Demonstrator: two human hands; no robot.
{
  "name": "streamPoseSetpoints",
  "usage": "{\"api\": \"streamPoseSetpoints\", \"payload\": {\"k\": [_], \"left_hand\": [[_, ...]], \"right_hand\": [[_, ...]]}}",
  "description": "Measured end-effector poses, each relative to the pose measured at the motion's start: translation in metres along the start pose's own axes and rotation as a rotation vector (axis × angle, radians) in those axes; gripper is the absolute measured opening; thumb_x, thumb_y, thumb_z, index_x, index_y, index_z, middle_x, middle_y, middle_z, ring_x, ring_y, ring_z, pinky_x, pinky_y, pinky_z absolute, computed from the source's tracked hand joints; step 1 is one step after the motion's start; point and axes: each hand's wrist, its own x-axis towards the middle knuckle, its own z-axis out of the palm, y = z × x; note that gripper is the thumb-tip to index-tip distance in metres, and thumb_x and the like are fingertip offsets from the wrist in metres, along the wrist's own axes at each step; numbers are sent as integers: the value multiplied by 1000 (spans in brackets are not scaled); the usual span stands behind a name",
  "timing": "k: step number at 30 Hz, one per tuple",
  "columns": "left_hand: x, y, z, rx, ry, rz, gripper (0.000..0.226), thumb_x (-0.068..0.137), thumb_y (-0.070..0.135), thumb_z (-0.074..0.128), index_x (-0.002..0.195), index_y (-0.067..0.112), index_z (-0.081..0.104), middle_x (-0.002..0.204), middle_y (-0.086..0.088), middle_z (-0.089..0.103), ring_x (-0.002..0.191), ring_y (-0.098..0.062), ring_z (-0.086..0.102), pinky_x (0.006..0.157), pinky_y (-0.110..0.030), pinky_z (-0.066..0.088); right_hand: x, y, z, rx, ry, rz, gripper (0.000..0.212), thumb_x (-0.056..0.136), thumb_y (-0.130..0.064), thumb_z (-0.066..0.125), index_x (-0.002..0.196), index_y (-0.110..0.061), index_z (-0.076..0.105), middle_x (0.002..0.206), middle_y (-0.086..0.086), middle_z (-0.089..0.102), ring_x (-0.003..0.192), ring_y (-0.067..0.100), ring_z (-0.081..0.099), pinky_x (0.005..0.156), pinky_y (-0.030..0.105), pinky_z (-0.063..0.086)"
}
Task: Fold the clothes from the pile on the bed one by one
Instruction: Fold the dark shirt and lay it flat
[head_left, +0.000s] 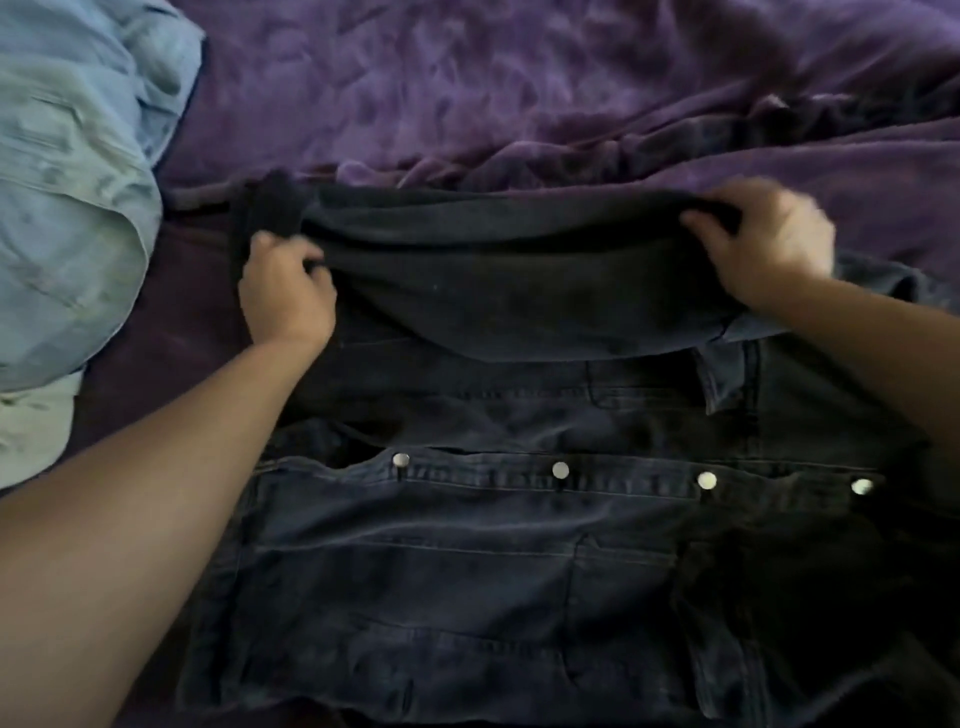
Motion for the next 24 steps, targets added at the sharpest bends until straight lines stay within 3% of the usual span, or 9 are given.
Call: {"api": "streamPoseSetpoints", "payload": {"k": [4, 6, 8, 12, 14, 16, 19, 22, 24], "left_hand": [[62, 52, -32, -234, 169, 244, 33, 89, 19, 52, 119, 9, 59, 123, -15, 54, 111, -28, 54, 95, -24, 34], [87, 68, -37, -268, 90, 220, 48, 90, 30, 57, 135, 14, 47, 134, -9, 50, 123, -23, 48, 100, -22, 32], [95, 59, -29, -212, -41, 96, 53, 87, 38, 62, 133, 14, 49, 135, -10, 52, 123, -25, 49, 100, -29, 36], [61, -5, -1, 72, -319, -231, 74, 75, 60, 68, 133, 19, 47, 138, -16, 43, 126, -40, 43, 102, -52, 39], [44, -32, 12, 98, -264, -324, 86, 68, 65, 72, 136, 22, 41, 138, -16, 39, 126, -42, 39, 97, -57, 38], [39, -45, 22, -12, -133, -413, 95, 62, 63, 77, 136, 19, 37, 137, -17, 43, 125, -40, 43, 95, -54, 41], [47, -54, 23, -276, -19, -564, 74, 61, 51, 84, 118, 9, 61, 119, -15, 64, 103, -28, 62, 81, -35, 49], [72, -54, 6, -303, 30, -327, 42, 66, 43, 81, 87, 8, 71, 93, -13, 72, 81, -26, 67, 72, -37, 53], [98, -44, -10, -227, 95, -167, 44, 62, 50, 75, 64, 9, 60, 67, -9, 63, 65, -24, 57, 63, -35, 47]], "right_hand": [[58, 21, -32, 93, 233, 305, 50, 86, -54, 42, 120, -21, 58, 123, 11, 62, 114, 33, 55, 96, 43, 42], [79, 36, -49, 110, 286, 447, 53, 90, -49, 38, 130, -17, 52, 135, 10, 55, 126, 29, 47, 105, 37, 30], [84, 45, -64, 35, 232, 473, 51, 91, -39, 37, 134, -13, 48, 138, 15, 49, 128, 33, 43, 107, 43, 31], [42, 12, -61, -18, 149, 132, 36, 88, -31, 48, 120, -16, 56, 119, 19, 58, 112, 38, 51, 91, 50, 44], [6, -24, -36, 58, -20, -172, 26, 88, -26, 56, 109, -16, 67, 105, 14, 68, 96, 34, 63, 80, 42, 50], [-17, -48, -3, 59, -269, -364, 24, 88, -20, 63, 109, -14, 71, 109, 11, 70, 100, 30, 65, 82, 38, 50], [-13, -51, 28, -62, -423, -238, 48, 91, -33, 61, 136, -19, 54, 146, 8, 44, 135, 28, 37, 102, 45, 37], [4, -35, 32, -176, -417, -139, 69, 89, -43, 60, 149, -24, 32, 158, 10, 20, 144, 30, 19, 108, 52, 30], [17, -23, 25, -232, -427, -104, 79, 86, -47, 63, 151, -28, 22, 161, 10, 8, 147, 32, 8, 110, 54, 26]]}}
